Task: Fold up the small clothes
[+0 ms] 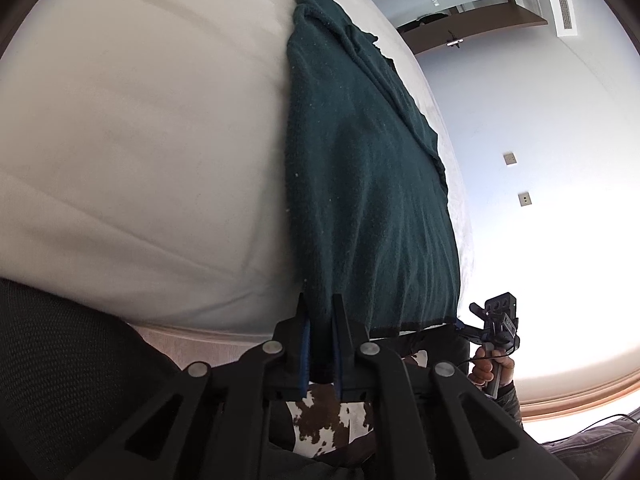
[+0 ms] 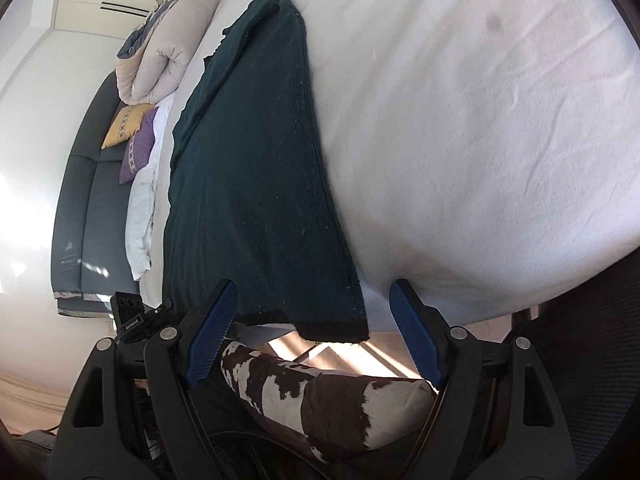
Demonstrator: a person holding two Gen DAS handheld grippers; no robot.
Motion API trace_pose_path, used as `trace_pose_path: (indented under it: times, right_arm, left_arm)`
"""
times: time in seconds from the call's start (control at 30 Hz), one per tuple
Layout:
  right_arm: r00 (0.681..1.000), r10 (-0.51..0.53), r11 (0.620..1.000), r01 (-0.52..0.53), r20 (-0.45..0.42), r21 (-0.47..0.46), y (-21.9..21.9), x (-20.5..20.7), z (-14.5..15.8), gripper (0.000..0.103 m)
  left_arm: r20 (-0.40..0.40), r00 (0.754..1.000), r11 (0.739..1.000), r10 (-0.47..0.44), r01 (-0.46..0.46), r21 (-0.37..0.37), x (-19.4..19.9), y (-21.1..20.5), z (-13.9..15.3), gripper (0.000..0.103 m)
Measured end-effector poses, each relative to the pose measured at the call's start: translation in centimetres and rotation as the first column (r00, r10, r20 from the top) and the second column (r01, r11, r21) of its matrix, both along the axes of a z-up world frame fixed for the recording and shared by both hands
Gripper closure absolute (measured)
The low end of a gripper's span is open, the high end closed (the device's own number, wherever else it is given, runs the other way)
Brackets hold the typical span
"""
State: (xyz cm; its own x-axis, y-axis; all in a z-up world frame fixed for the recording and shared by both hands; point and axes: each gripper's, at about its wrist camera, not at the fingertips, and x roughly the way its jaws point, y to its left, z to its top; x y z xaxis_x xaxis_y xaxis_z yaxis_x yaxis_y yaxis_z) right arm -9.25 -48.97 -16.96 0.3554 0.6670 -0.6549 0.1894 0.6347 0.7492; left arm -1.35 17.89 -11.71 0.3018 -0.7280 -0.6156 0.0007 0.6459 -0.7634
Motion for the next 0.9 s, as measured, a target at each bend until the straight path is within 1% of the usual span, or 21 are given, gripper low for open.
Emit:
trace_pose_path:
  times: [0.1,0.13,0.17,0.2,0.23,0.27,0.3,0.37,0.43,0.5,0.57,0.8,0.9]
  right_arm:
    - [1.000,-0.018,0.999,0.018,0.004,0.046,-0.3,-0.3,-0.6,0.025]
    - [1.000,-0.015,0.999,0.015,0.008,0.051,-0.2,-0.3,-0.6,0.027]
    - [1.000,-0.011,0.999,0.010,0.007,0.047,-0.1,-0.4,-0.7,0.035]
    - [1.000,-0.006,0.999,0.006,0.005,0.041,0.0,-0.4,-0.8,0.040]
    - [1.000,-0.001,0.999,0.001,0.000,0.037,0.2,-0.4,-1.0,0.053]
    - [1.000,0.000,0.999,0.000,-0.002,0.033,0.2,-0.3,-1.1,0.068]
    - [1.000,0.001,1.000,-0.001,-0.004,0.029,0.3,-0.5,-1.2,0.074]
    - [1.000,0.002,1.000,-0.003,0.004,0.025,0.5,-0.5,-1.1,0.083]
    - [1.000,0.006,1.000,-0.007,0.027,0.023,0.8,-0.3,-0.4,0.090]
    - [0.999,0.001,1.000,-0.003,0.051,0.029,0.8,-0.1,0.3,0.093]
    - [0.995,-0.010,0.999,0.006,0.097,0.047,0.9,0.3,1.7,0.094]
    - [0.974,-0.046,0.995,0.024,0.224,0.098,1.3,2.3,6.2,0.095]
    - [0.974,-0.040,0.996,0.022,0.223,0.081,1.5,3.7,7.0,0.095]
  left_arm:
    - [0.004,1.000,1.000,0.006,-0.006,-0.008,-0.1,0.2,0.1,0.096]
    - [0.006,1.000,1.000,0.005,-0.005,-0.010,-0.2,0.3,0.1,0.096]
    - [0.008,1.000,1.000,0.006,-0.006,-0.011,-0.1,0.4,0.1,0.096]
    - [0.010,1.000,1.000,0.006,-0.006,-0.013,-0.2,0.4,0.2,0.096]
    - [0.012,1.000,1.000,0.007,-0.007,-0.015,-0.2,0.5,0.3,0.096]
    - [0.013,1.000,1.000,0.008,-0.008,-0.016,-0.2,0.5,0.3,0.096]
    - [0.015,1.000,1.000,0.010,-0.010,-0.016,-0.2,0.6,0.4,0.096]
    - [0.030,0.999,1.000,0.010,-0.009,-0.017,-0.4,0.7,0.6,0.096]
    - [0.042,0.999,0.999,0.018,-0.017,-0.030,-0.5,1.0,1.0,0.096]
    - [0.059,0.998,0.999,0.027,-0.024,-0.047,-0.5,1.0,1.6,0.096]
    - [0.077,0.996,0.998,0.036,-0.031,-0.063,-0.6,1.0,2.2,0.096]
    - [0.165,0.983,0.984,0.085,-0.057,-0.170,0.0,0.9,5.3,0.096]
    - [0.184,0.977,0.977,0.109,-0.071,-0.200,0.5,1.0,6.0,0.096]
